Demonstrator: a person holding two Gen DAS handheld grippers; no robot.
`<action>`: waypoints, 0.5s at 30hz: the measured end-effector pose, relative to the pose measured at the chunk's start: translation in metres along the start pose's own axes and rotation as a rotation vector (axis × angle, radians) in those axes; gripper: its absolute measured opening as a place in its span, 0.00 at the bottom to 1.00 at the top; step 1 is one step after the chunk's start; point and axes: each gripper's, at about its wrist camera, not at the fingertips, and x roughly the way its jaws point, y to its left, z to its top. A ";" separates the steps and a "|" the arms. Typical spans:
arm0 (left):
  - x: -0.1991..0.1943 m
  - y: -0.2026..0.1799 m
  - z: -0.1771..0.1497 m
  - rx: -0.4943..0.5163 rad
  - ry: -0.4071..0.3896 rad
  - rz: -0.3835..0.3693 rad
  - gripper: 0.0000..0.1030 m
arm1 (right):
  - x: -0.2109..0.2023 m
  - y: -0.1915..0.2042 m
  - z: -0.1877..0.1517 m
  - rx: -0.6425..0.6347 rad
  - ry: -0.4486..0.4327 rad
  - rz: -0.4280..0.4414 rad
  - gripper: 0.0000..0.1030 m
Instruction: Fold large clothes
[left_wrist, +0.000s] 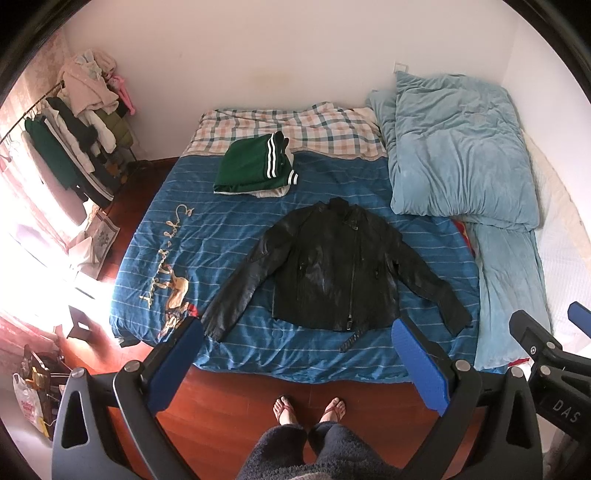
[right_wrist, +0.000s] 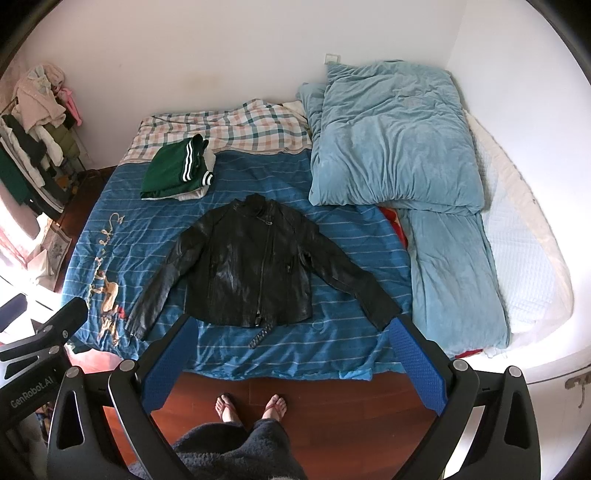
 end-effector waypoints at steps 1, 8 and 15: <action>0.000 0.001 -0.002 0.000 -0.002 -0.001 1.00 | 0.000 0.000 0.000 -0.001 0.000 0.000 1.00; -0.001 0.003 -0.002 -0.002 0.000 0.001 1.00 | -0.003 0.000 -0.001 -0.002 0.004 0.000 1.00; 0.000 0.003 -0.001 0.000 -0.001 -0.001 1.00 | 0.005 0.000 0.002 -0.002 0.004 0.001 1.00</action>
